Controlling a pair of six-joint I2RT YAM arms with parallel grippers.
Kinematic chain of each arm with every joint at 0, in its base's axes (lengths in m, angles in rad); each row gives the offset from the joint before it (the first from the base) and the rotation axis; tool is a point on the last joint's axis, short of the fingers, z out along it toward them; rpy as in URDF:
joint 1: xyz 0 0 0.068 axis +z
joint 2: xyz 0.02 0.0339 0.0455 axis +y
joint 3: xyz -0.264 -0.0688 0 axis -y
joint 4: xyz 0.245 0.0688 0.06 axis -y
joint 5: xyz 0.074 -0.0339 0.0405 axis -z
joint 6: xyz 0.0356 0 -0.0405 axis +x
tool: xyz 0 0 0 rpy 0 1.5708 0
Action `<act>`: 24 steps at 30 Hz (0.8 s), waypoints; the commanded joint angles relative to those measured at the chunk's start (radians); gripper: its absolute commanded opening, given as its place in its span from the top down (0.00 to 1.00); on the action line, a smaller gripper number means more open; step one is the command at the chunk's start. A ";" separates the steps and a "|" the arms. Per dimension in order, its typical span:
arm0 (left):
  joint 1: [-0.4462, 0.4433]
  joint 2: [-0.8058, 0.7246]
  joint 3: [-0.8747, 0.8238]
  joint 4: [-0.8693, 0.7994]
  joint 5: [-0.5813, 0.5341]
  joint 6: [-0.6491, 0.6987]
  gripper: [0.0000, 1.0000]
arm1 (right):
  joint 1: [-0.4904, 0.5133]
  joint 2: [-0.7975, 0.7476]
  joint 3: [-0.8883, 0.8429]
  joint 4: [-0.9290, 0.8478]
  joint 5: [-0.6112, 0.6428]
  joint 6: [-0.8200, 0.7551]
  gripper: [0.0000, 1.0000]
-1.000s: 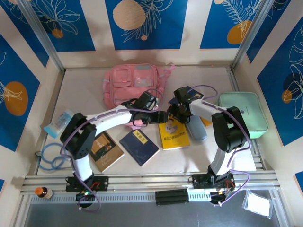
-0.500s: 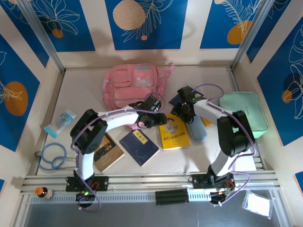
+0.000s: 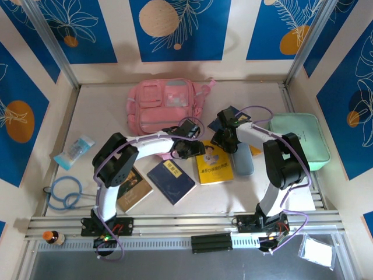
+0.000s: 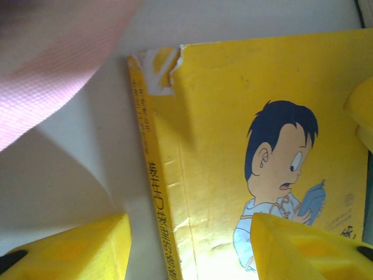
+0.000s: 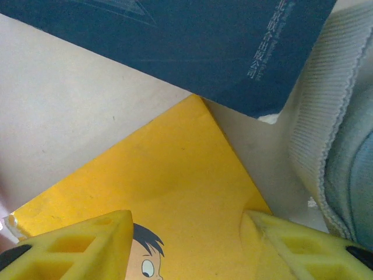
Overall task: Pack the student bag
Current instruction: Pick up the book at the center of the table.
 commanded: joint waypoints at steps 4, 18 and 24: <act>-0.004 0.050 0.036 0.027 0.061 -0.033 0.45 | -0.004 0.040 0.007 -0.049 -0.012 0.022 0.47; 0.004 -0.004 -0.052 0.304 0.208 -0.049 0.48 | -0.010 0.045 -0.015 -0.043 -0.020 0.057 0.47; 0.006 -0.115 -0.150 0.479 0.231 -0.023 0.53 | -0.013 0.046 -0.015 -0.040 -0.023 0.066 0.47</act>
